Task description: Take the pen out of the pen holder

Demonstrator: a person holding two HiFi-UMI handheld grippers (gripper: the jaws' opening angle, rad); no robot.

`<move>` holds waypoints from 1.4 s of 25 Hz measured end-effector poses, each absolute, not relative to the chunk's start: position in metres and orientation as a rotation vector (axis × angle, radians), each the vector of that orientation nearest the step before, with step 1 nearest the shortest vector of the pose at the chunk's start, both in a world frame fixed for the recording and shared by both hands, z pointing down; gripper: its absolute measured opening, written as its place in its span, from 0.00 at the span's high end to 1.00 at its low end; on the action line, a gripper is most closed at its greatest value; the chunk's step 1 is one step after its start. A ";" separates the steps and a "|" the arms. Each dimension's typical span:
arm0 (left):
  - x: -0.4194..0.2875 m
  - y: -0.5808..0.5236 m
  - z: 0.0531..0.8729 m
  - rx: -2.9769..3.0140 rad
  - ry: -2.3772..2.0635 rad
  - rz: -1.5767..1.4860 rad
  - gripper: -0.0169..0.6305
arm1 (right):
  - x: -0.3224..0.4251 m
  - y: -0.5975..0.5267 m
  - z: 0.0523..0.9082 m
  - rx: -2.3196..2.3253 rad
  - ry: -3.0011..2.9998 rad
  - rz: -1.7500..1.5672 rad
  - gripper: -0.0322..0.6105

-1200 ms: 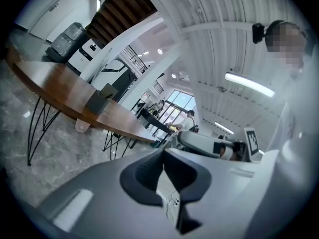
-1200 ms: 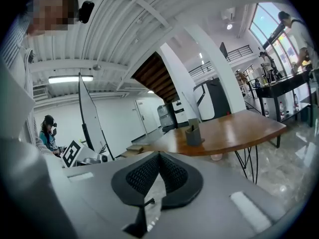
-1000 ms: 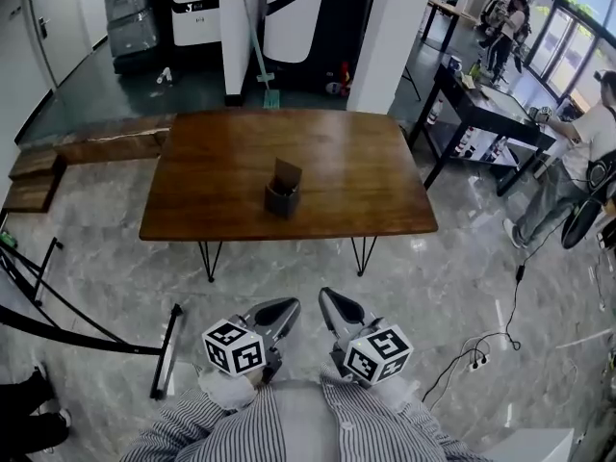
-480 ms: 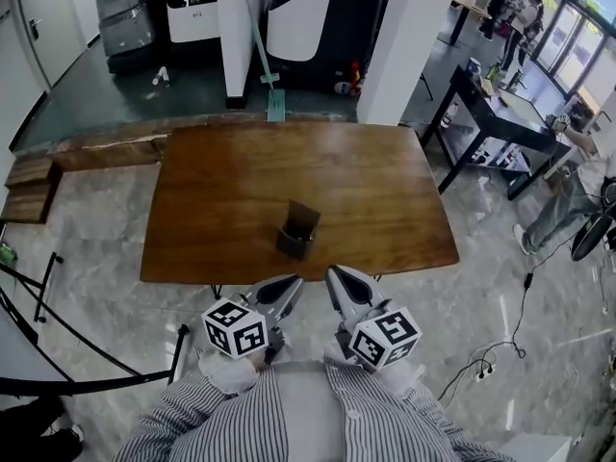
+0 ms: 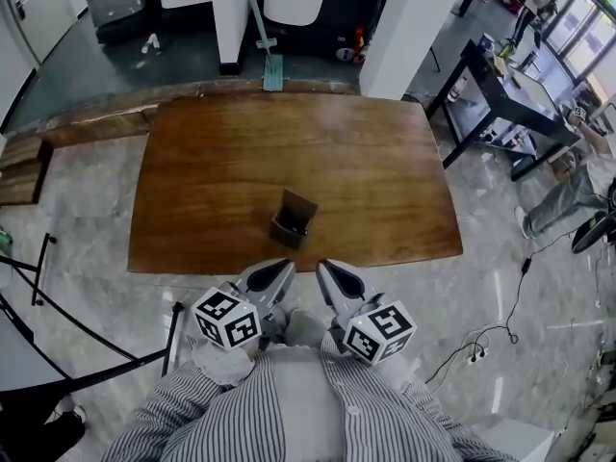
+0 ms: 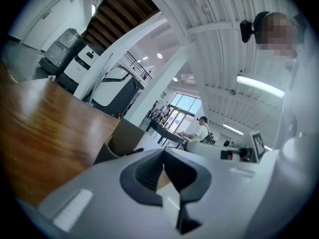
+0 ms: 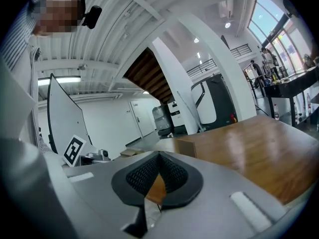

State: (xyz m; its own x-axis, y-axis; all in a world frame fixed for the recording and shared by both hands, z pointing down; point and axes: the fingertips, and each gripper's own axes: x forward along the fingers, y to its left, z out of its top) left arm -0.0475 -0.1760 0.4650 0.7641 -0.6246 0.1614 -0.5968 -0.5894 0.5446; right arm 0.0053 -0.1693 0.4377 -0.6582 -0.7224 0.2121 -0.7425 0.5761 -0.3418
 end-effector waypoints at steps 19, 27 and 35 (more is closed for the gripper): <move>-0.035 -0.192 0.471 2.598 -0.970 0.154 0.96 | 0.007 -0.183 0.464 1.194 -2.693 0.787 0.95; -0.043 -0.224 0.496 2.557 -1.099 0.245 0.96 | 0.005 -0.192 0.482 1.186 -2.669 0.863 0.95; -0.038 -0.236 0.510 2.622 -1.056 0.355 0.84 | 0.007 -0.194 0.503 1.182 -2.641 0.948 0.95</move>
